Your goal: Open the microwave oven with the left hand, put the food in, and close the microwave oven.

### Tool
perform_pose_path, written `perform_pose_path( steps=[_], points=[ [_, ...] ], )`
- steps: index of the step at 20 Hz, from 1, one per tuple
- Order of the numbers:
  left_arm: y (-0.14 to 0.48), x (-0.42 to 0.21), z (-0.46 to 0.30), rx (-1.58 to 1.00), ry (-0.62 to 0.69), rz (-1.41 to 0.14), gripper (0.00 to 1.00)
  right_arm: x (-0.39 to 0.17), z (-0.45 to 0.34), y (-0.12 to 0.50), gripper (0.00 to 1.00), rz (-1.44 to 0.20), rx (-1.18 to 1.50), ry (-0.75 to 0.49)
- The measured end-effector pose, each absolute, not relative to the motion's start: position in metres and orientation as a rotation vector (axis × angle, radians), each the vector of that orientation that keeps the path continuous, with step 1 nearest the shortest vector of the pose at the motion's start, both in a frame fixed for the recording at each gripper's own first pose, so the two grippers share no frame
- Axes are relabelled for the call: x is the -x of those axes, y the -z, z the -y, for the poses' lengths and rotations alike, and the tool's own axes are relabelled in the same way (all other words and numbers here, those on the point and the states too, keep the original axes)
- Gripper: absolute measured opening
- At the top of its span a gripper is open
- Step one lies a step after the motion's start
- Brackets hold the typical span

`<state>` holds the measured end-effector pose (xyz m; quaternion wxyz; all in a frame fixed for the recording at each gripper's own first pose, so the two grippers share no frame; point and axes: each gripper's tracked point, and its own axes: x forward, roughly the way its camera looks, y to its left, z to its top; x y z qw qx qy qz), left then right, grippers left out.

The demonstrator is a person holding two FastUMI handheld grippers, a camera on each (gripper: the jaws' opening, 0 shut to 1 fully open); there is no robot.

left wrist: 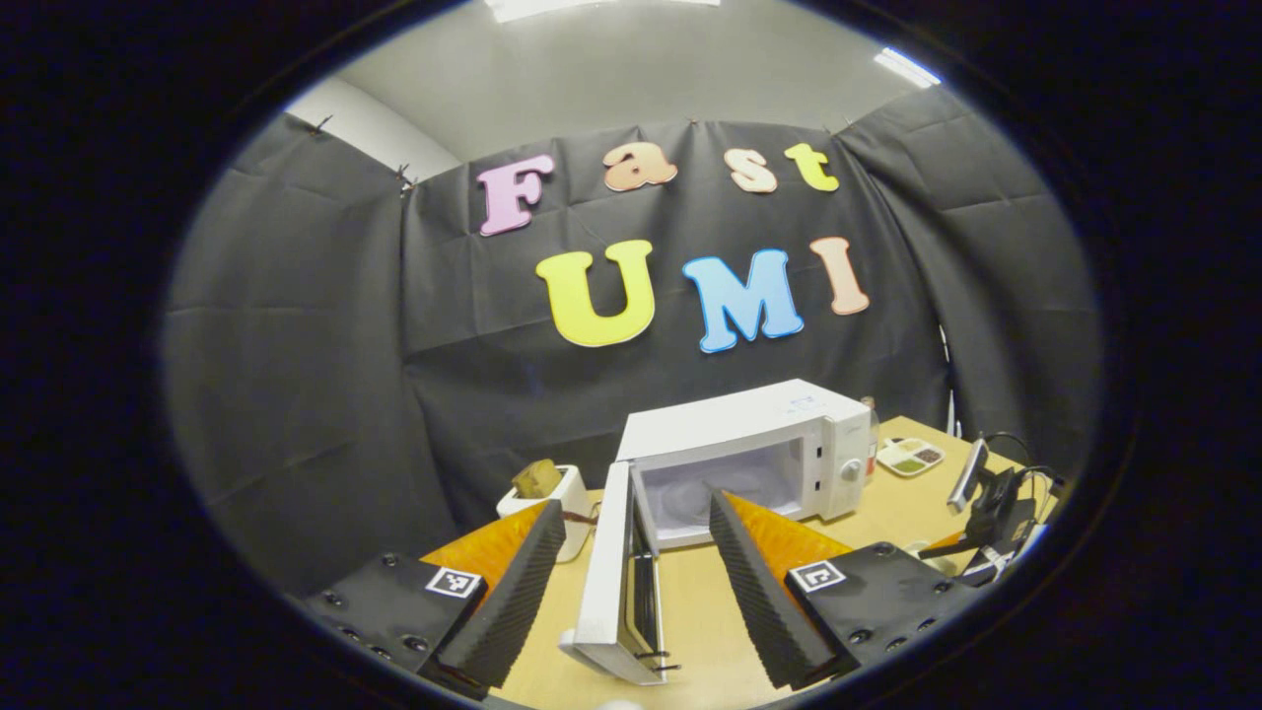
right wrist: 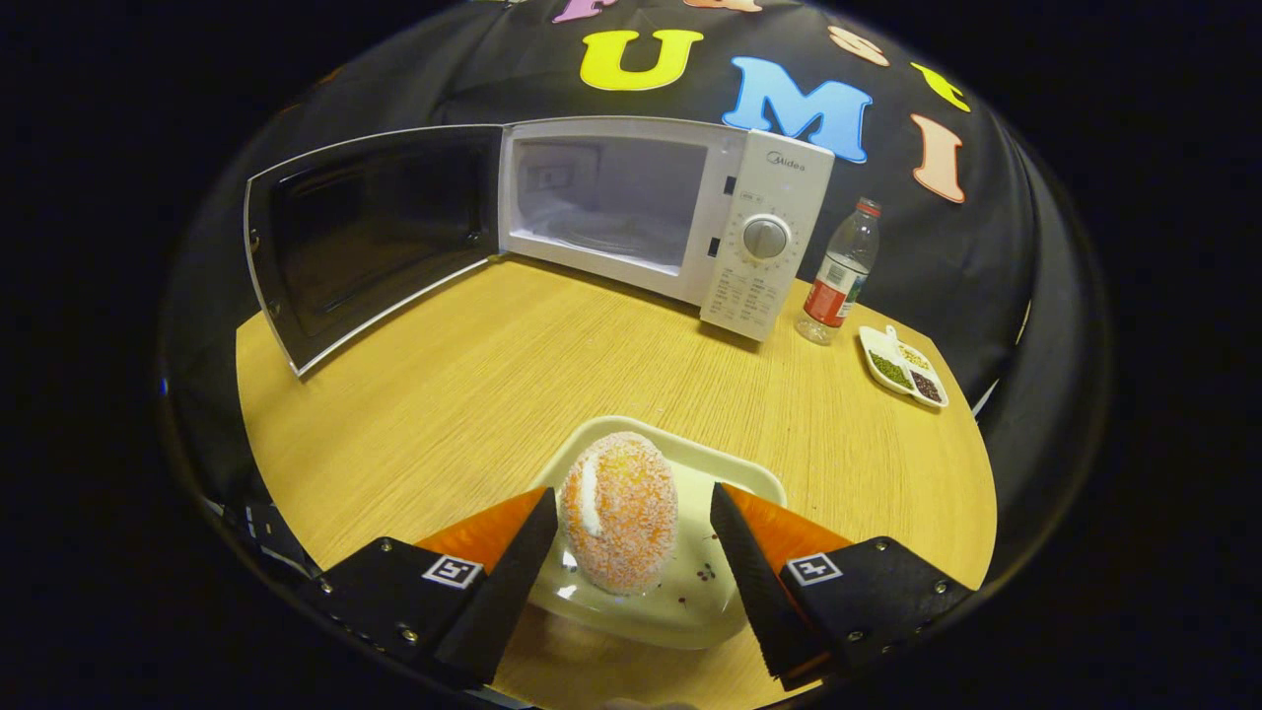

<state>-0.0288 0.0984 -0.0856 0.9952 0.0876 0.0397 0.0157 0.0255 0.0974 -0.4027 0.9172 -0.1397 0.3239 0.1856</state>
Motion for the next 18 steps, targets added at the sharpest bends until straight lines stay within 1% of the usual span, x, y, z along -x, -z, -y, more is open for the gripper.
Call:
perform_pose_path(
  steps=[3,4,5,6,7,8,9,12,15,18],
  points=[
    [0.08,0.024,-0.094,-0.197,-0.029,-0.071,1.0,-0.028,-0.101,0.411,0.95,-0.695,0.284,-0.402],
    [0.08,0.023,-0.092,-0.213,-0.023,-0.07,0.97,-0.027,-0.101,0.413,0.93,-0.704,0.285,-0.406],
    [0.078,0.022,-0.091,-0.226,-0.021,-0.068,0.94,-0.027,-0.103,0.414,0.88,-0.714,0.274,-0.415],
    [0.079,0.021,-0.088,-0.229,-0.014,-0.068,0.94,-0.026,-0.102,0.415,0.87,-0.72,0.265,-0.411],
    [0.079,0.019,-0.086,-0.223,-0.01,-0.069,0.95,-0.025,-0.103,0.413,0.76,-0.731,0.265,-0.416],
    [0.081,0.016,-0.087,-0.211,-0.009,-0.075,0.97,-0.027,-0.103,0.415,0.76,-0.737,0.273,-0.419],
    [0.081,0.015,-0.087,-0.201,-0.011,-0.075,0.98,-0.028,-0.104,0.415,0.7,-0.75,0.273,-0.425],
    [0.083,0.01,-0.087,-0.197,-0.006,-0.081,1.0,-0.029,-0.105,0.403,0.69,-0.774,0.236,-0.432],
    [0.085,0.006,-0.094,-0.21,-0.008,-0.081,1.0,-0.042,-0.119,0.369,0.69,-0.737,0.151,-0.437],
    [0.088,0.006,-0.102,-0.196,-0.019,-0.084,1.0,-0.063,-0.15,0.331,0.69,-0.691,0.027,-0.454]
  ],
)
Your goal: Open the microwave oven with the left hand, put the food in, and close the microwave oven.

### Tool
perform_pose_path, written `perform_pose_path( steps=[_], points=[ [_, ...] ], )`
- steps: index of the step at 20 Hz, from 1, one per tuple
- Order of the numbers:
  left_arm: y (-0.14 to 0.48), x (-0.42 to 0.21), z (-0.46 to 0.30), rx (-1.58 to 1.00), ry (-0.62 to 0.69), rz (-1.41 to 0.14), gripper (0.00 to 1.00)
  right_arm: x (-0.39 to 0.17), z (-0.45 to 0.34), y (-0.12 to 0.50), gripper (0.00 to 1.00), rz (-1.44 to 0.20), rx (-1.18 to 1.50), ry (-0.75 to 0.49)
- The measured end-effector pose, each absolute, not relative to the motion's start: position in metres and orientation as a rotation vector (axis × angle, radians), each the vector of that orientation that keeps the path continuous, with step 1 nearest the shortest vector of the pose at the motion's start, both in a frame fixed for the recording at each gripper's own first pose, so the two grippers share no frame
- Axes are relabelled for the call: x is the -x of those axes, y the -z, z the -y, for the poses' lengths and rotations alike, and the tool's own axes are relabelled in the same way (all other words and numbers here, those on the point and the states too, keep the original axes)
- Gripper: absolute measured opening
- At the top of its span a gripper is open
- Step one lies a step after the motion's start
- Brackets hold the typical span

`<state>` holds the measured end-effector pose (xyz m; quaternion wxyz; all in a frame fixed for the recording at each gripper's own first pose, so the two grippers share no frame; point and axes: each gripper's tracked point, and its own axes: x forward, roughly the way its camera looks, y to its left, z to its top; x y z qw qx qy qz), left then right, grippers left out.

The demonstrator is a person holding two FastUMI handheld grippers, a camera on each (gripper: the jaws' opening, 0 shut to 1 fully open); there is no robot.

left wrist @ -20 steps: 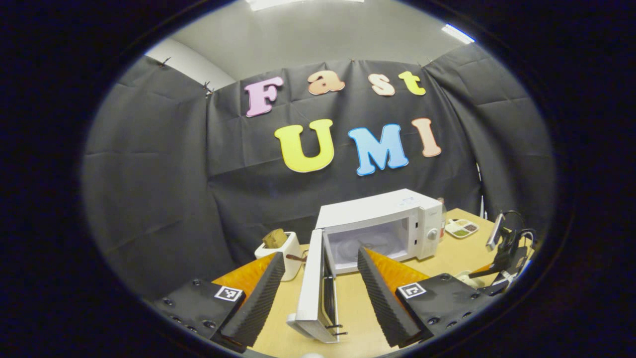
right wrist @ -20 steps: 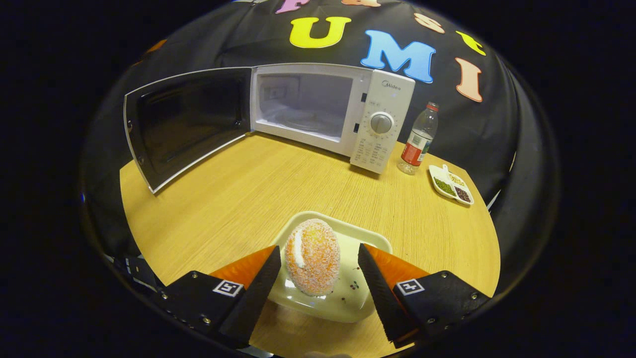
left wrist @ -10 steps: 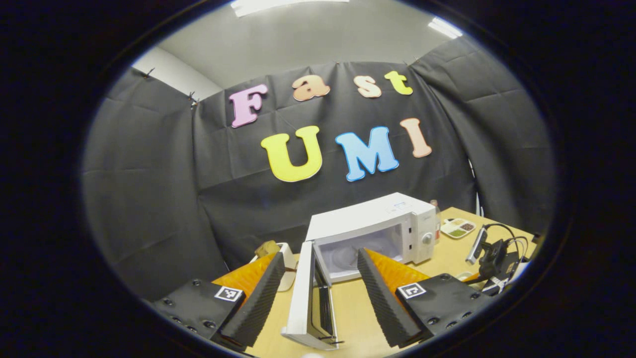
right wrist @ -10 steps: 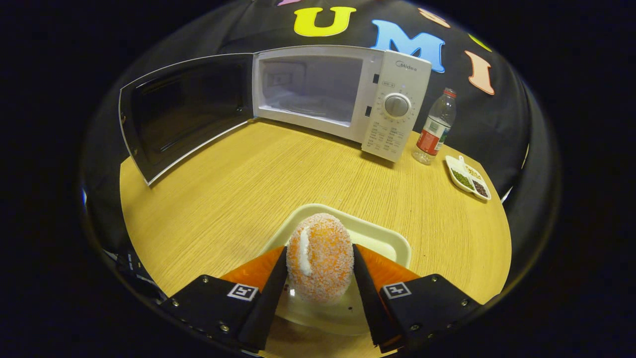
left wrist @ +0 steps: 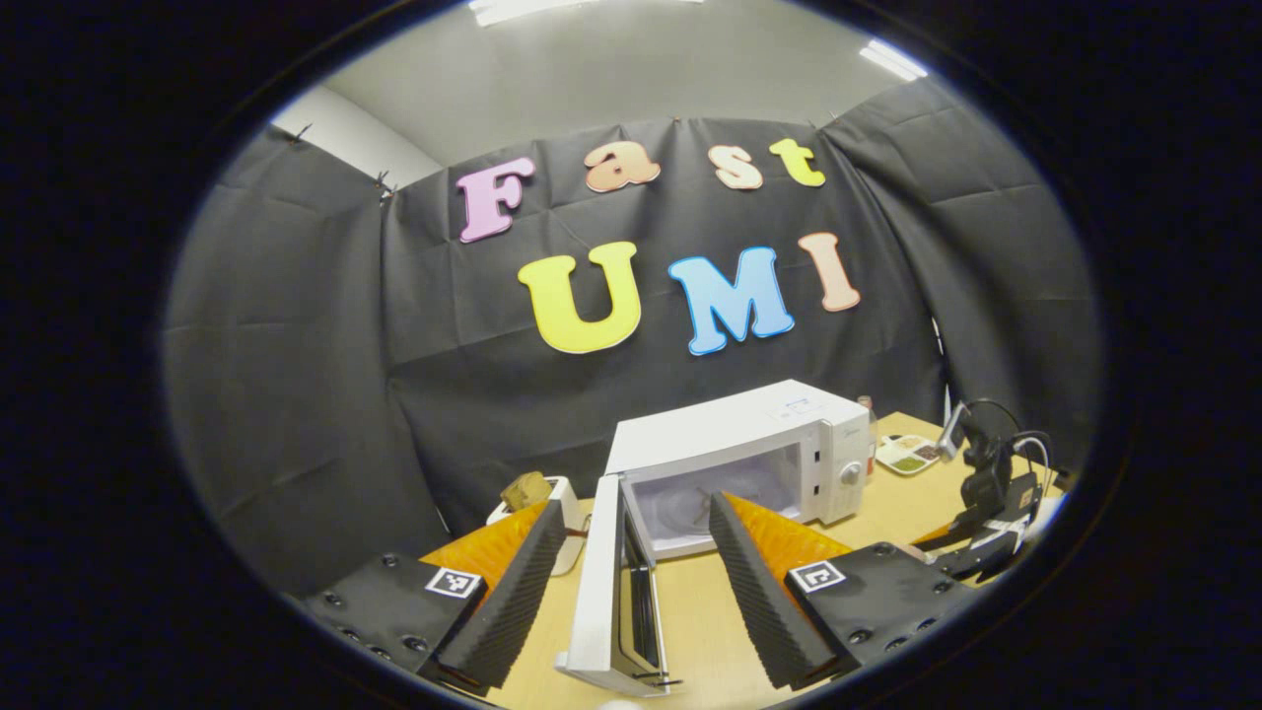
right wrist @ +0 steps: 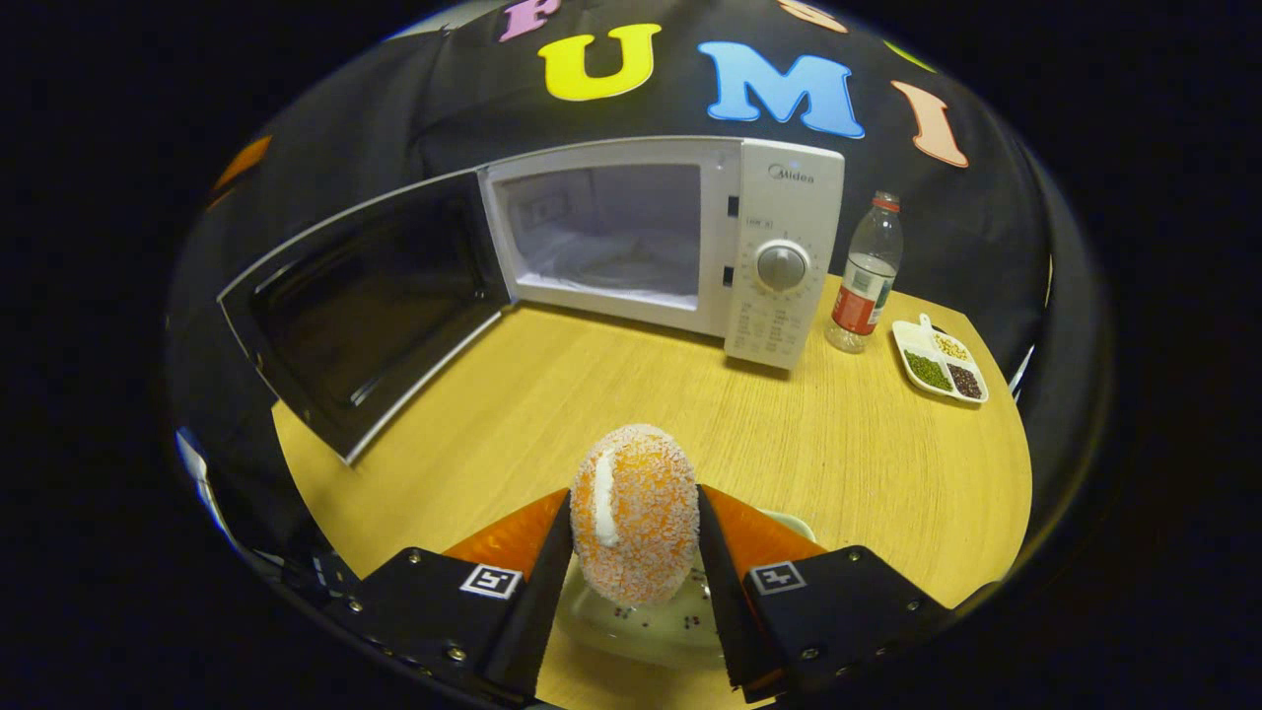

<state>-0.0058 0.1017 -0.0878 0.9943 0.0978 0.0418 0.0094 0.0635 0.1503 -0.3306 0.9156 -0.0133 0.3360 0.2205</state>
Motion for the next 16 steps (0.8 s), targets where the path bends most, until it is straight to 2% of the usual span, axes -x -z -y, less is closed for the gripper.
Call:
perform_pose_path(
  steps=[1,2,9,16],
  points=[
    [0.089,0.006,-0.102,-0.193,-0.02,-0.087,1.0,-0.074,-0.164,0.318,0.69,-0.664,0.002,-0.461],
    [0.093,0.005,-0.106,-0.194,-0.027,-0.093,0.94,-0.085,-0.177,0.307,0.69,-0.639,-0.021,-0.464],
    [0.092,-0.003,-0.124,-0.177,-0.056,-0.108,1.0,-0.152,-0.258,0.284,0.69,-0.554,-0.142,-0.494],
    [0.11,-0.013,-0.147,-0.151,-0.092,-0.115,0.97,-0.231,-0.301,0.301,0.69,-0.491,-0.354,-0.377]
  ],
)
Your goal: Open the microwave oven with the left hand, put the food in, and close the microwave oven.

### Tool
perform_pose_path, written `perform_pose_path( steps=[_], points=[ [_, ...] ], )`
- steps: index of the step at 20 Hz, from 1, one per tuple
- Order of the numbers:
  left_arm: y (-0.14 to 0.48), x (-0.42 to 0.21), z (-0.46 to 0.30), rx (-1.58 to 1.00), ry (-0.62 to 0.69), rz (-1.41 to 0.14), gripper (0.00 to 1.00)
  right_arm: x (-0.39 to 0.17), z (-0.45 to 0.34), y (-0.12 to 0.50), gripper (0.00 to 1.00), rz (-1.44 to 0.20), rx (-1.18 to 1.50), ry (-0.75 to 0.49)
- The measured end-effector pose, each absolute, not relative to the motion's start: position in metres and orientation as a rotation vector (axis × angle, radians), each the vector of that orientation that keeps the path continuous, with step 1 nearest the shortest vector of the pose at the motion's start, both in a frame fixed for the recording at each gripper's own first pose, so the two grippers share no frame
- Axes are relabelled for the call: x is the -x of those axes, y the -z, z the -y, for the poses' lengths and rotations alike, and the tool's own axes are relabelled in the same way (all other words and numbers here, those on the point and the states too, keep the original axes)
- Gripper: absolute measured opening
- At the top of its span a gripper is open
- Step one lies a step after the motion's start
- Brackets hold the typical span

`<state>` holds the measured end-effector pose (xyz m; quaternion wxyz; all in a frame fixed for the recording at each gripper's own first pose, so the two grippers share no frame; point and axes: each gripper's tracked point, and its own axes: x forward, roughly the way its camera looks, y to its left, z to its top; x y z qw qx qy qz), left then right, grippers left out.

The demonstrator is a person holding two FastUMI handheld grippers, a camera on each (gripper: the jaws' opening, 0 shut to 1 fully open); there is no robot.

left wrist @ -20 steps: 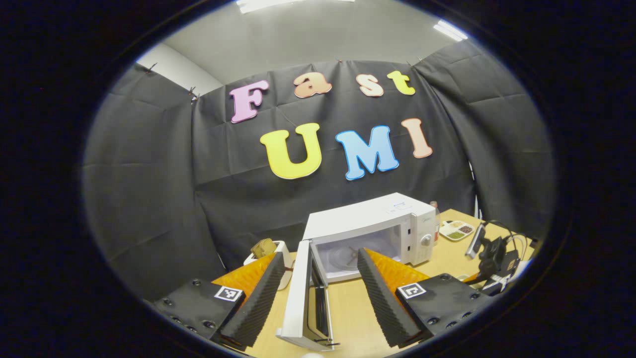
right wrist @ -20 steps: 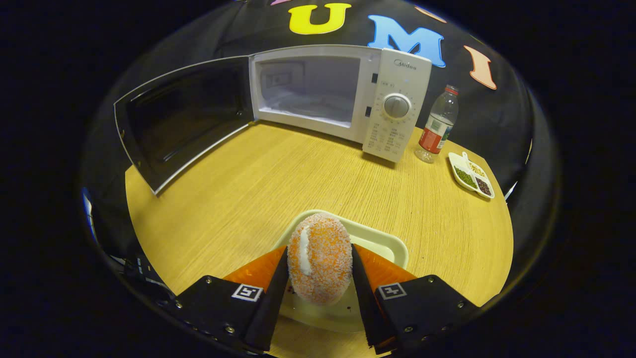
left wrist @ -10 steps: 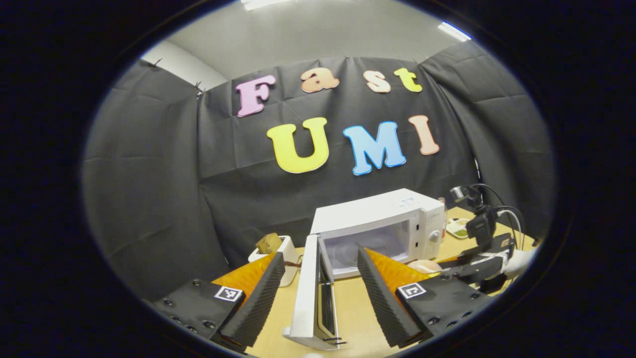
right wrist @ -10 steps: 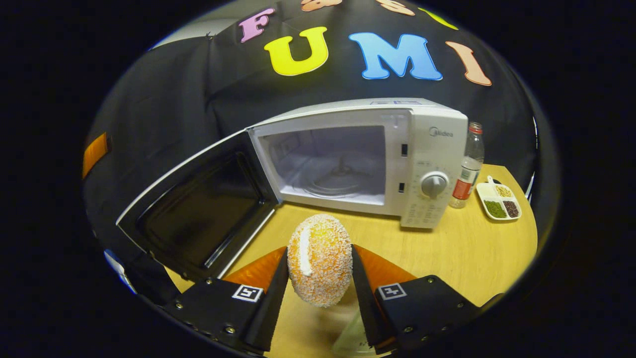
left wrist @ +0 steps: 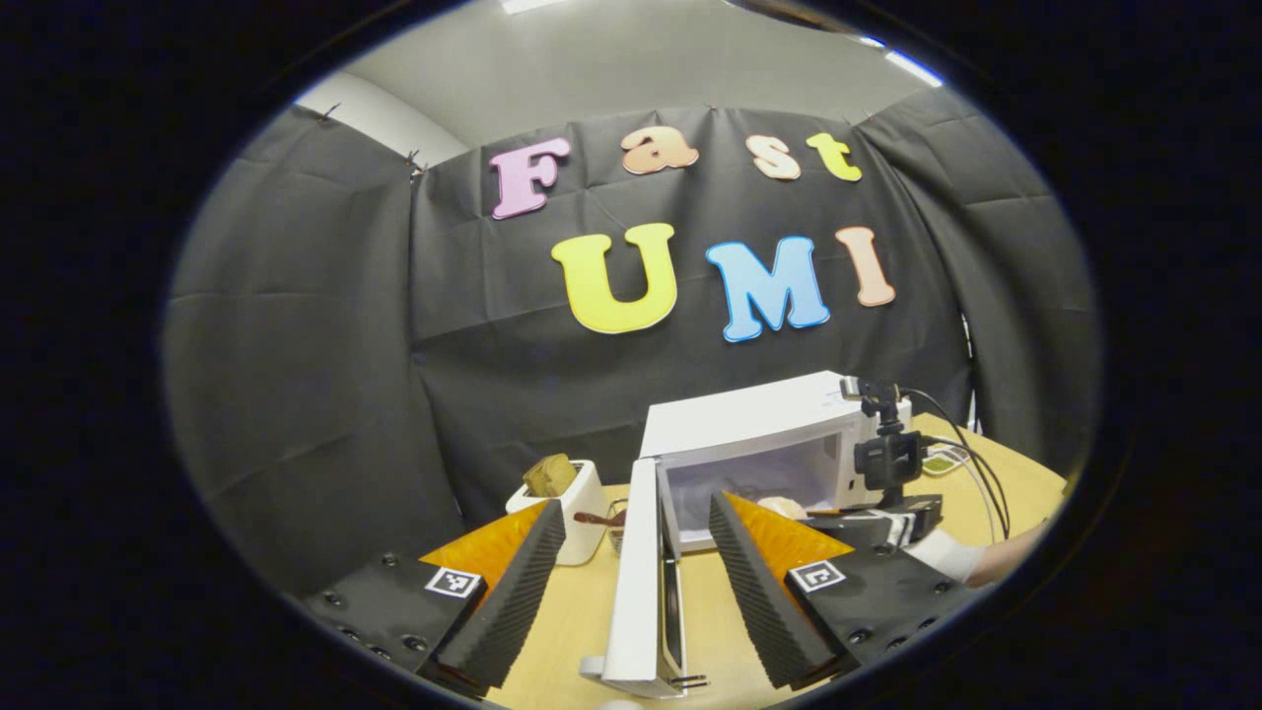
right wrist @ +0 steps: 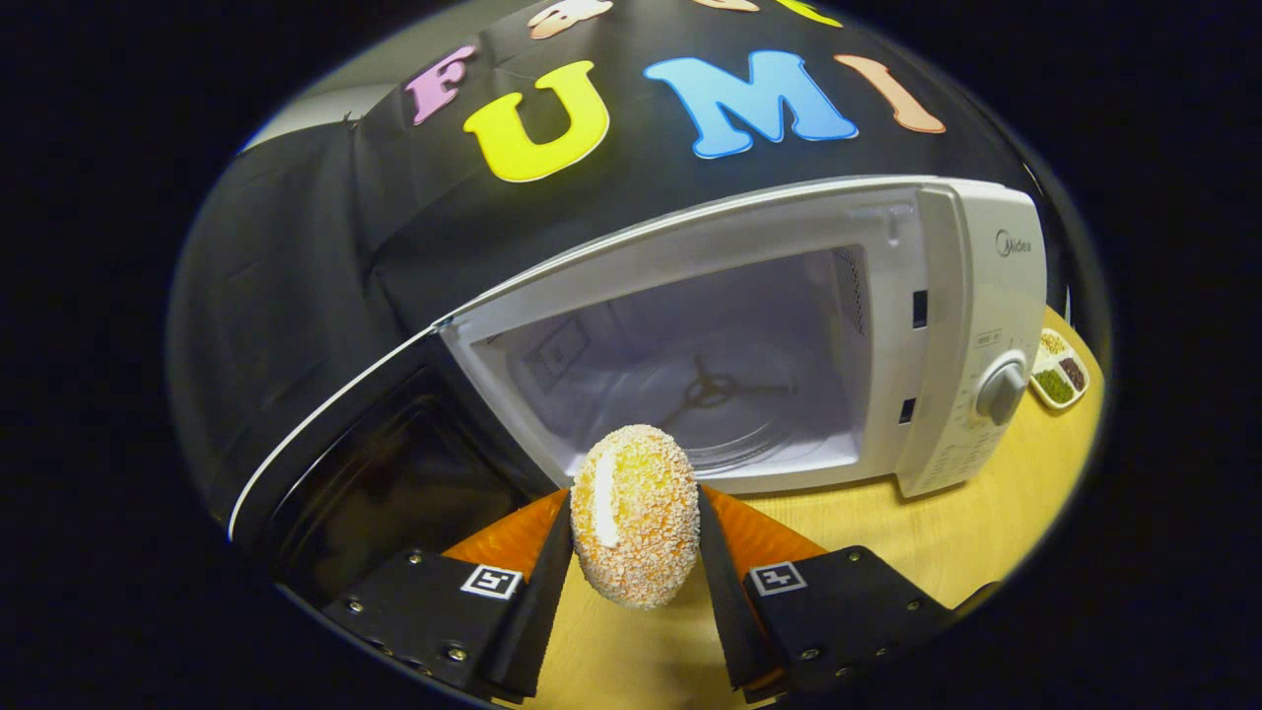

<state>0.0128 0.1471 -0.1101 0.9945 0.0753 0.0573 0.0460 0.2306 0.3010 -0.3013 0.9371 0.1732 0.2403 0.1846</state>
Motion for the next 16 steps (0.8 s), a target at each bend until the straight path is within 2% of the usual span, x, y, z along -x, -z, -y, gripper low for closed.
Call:
perform_pose_path(
  steps=[3,5,7,8,9,14,15,16],
  points=[
    [0.115,-0.015,-0.151,-0.142,-0.094,-0.106,1.0,-0.265,-0.304,0.309,0.69,-0.46,-0.438,-0.289],
    [0.123,-0.017,-0.154,-0.142,-0.09,-0.105,0.94,-0.287,-0.306,0.309,0.69,-0.423,-0.519,-0.214],
    [0.134,-0.023,-0.156,-0.129,-0.081,-0.116,1.0,-0.307,-0.3,0.308,0.69,-0.369,-0.543,-0.14],
    [0.139,-0.026,-0.157,-0.124,-0.08,-0.12,0.95,-0.315,-0.299,0.309,0.69,-0.344,-0.541,-0.112],
    [0.14,-0.029,-0.158,-0.123,-0.081,-0.117,0.98,-0.324,-0.299,0.31,0.69,-0.332,-0.546,-0.093],
    [0.138,-0.034,-0.16,-0.15,-0.084,-0.091,1.0,-0.339,-0.289,0.327,0.69,-0.315,-0.526,0.017],
    [0.137,-0.034,-0.161,-0.15,-0.086,-0.092,0.97,-0.338,-0.289,0.327,0.74,-0.322,-0.522,0.015],
    [0.139,-0.033,-0.161,-0.14,-0.092,-0.094,1.0,-0.335,-0.285,0.327,0.74,-0.323,-0.504,0.032]
  ],
)
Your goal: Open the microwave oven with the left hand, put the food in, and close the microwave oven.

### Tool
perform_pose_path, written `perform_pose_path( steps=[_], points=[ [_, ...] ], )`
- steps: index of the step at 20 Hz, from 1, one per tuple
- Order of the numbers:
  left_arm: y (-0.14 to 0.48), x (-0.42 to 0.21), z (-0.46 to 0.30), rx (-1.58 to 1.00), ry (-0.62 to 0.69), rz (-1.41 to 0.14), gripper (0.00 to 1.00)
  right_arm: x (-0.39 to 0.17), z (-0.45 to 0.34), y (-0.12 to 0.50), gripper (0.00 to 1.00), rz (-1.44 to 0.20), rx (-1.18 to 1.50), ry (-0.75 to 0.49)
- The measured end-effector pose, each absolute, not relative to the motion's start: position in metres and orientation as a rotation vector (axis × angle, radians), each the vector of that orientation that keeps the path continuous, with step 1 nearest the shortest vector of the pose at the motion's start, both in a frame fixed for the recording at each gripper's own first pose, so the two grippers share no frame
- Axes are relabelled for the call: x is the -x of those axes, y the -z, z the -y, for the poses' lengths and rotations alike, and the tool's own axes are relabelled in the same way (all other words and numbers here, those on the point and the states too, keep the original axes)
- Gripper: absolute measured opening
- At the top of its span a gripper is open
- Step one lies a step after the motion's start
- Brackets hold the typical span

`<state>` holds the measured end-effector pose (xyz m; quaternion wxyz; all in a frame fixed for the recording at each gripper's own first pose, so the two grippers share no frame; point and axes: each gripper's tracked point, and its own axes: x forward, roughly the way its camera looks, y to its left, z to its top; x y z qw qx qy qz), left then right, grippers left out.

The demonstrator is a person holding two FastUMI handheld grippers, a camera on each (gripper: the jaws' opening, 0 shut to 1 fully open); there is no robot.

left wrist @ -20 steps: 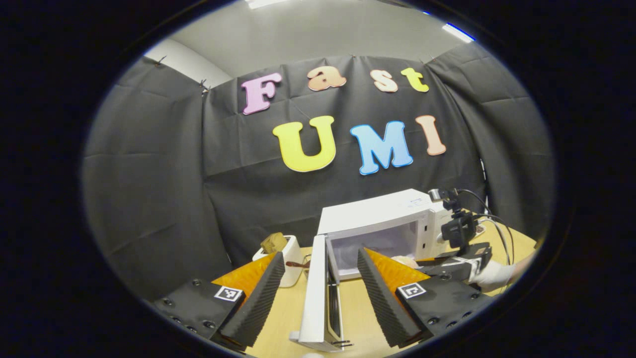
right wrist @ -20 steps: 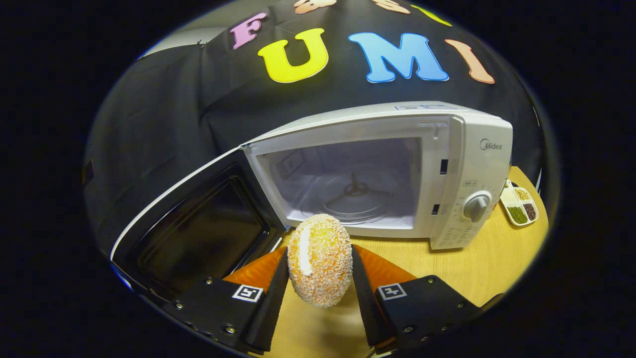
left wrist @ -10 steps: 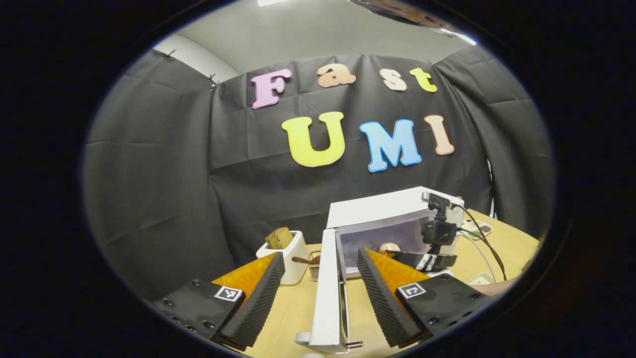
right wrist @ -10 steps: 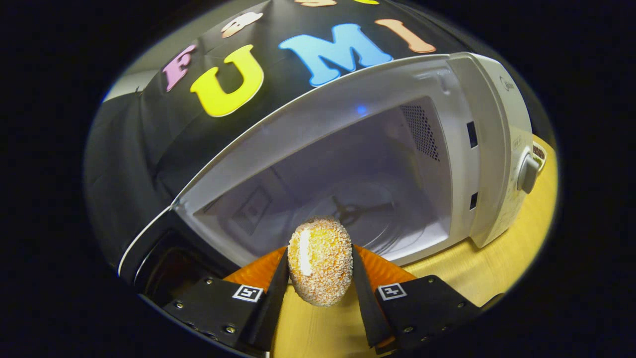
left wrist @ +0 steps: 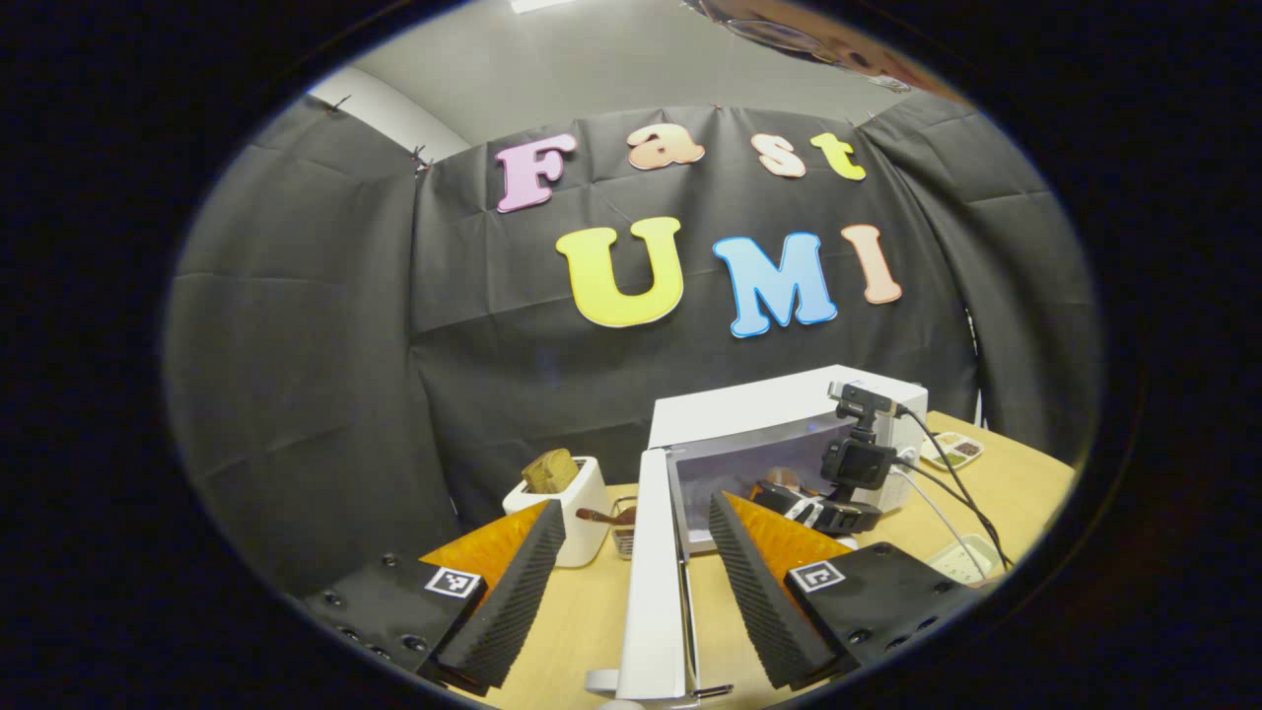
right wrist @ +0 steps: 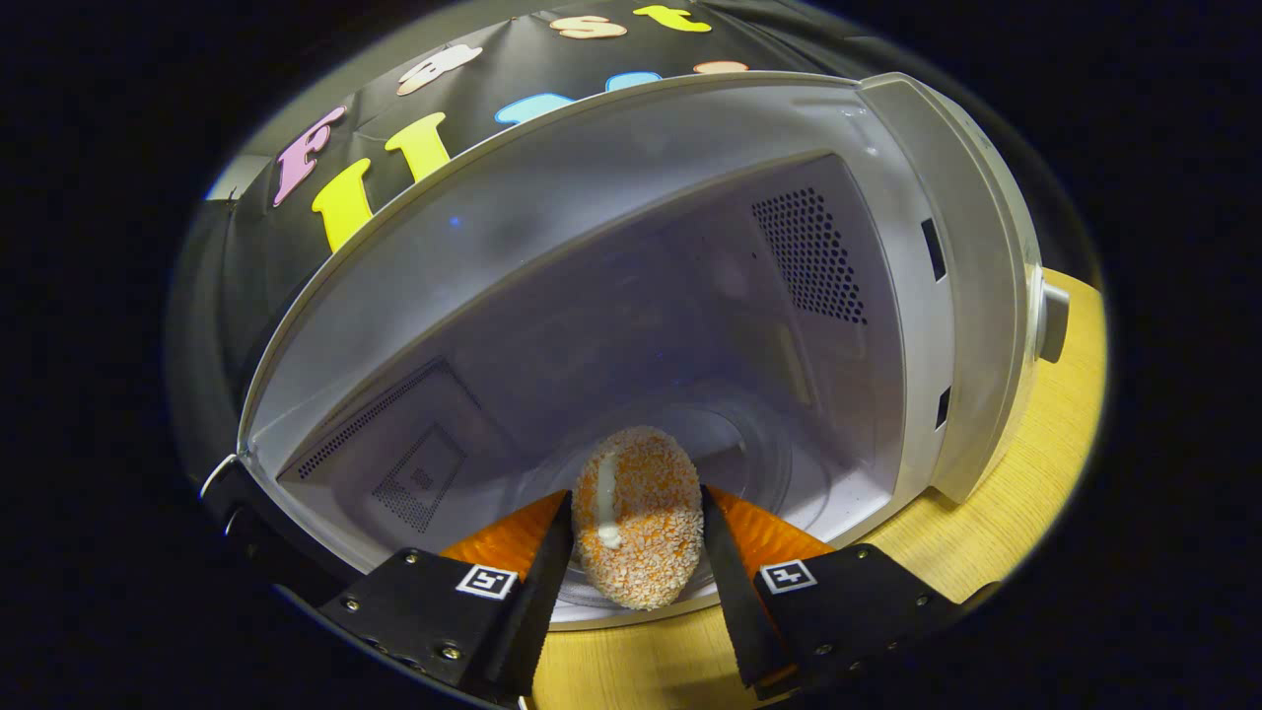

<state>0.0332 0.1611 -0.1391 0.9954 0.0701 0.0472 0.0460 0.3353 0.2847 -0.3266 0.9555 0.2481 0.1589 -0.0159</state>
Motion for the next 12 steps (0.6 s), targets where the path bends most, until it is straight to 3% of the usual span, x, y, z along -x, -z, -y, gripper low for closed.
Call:
perform_pose_path(
  steps=[2,3,9,10,12],
  points=[
    [0.143,-0.031,-0.157,-0.107,-0.086,-0.101,0.94,-0.331,-0.277,0.316,0.83,-0.285,-0.471,0.043],
    [0.142,-0.03,-0.158,-0.113,-0.09,-0.099,0.98,-0.33,-0.274,0.311,0.97,-0.249,-0.465,0.045],
    [0.129,-0.025,-0.155,-0.126,-0.092,-0.072,1.0,-0.298,-0.255,0.293,0.98,-0.272,-0.452,0.011],
    [0.129,-0.023,-0.155,-0.128,-0.096,-0.071,0.95,-0.286,-0.25,0.288,0.97,-0.283,-0.434,0.002],
    [0.126,-0.02,-0.156,-0.144,-0.1,-0.061,1.0,-0.263,-0.238,0.275,0.98,-0.295,-0.415,-0.029]
  ],
)
